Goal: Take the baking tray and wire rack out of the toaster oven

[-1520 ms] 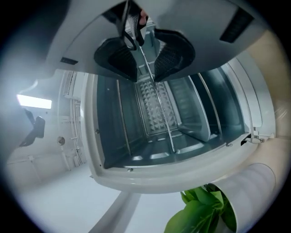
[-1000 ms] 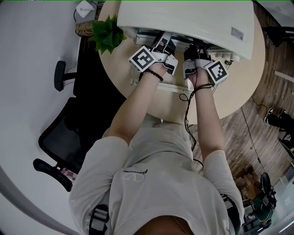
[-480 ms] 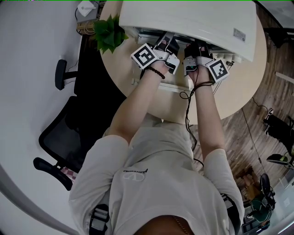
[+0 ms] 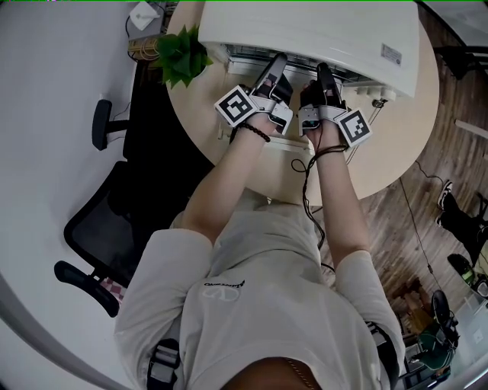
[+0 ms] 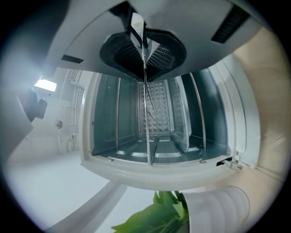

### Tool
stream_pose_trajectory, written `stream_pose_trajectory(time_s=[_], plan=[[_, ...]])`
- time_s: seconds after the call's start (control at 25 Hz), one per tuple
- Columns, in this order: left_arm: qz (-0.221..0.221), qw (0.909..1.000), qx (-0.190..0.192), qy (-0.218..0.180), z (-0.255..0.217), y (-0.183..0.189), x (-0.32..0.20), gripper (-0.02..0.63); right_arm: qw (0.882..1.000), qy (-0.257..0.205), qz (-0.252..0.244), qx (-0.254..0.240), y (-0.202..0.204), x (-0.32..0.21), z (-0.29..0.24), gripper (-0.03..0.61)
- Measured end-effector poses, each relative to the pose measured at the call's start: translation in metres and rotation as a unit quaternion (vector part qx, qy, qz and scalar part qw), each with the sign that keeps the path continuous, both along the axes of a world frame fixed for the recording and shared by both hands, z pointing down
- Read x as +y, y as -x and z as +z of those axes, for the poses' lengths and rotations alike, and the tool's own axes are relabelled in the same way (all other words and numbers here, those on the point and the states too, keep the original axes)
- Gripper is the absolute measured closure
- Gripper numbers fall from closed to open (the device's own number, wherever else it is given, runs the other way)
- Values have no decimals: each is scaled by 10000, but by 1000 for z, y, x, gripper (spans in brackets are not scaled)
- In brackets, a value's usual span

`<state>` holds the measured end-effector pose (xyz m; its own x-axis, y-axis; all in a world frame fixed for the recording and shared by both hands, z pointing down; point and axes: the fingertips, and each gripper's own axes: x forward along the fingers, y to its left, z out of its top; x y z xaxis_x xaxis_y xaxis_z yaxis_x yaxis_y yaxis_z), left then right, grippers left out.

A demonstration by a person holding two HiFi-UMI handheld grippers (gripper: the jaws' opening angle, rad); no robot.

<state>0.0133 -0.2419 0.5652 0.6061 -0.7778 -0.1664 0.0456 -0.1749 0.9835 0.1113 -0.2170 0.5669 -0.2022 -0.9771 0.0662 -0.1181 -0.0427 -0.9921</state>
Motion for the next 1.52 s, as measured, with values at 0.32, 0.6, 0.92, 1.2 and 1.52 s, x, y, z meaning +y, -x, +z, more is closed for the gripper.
stream_pose_trajectory(time_s=[0.32, 0.6, 0.92, 1.2, 1.52], plan=[[6, 10000, -29, 21, -1, 6, 26, 598, 9999, 82, -40, -58, 5, 27, -1, 572], [-2, 10000, -32, 93, 1, 12, 53, 601, 9998, 139, -79, -98, 11, 54, 2, 572], [38, 9997, -66, 216, 4, 17, 84, 604, 9995, 228, -175, -124, 17, 84, 4, 572], [53, 9995, -104, 277, 5, 25, 111, 604, 9990, 302, -296, -157, 26, 111, 4, 572], [137, 9988, -216, 406, 4, 29, 139, 604, 9980, 349, -506, -171, 33, 139, 1, 572]])
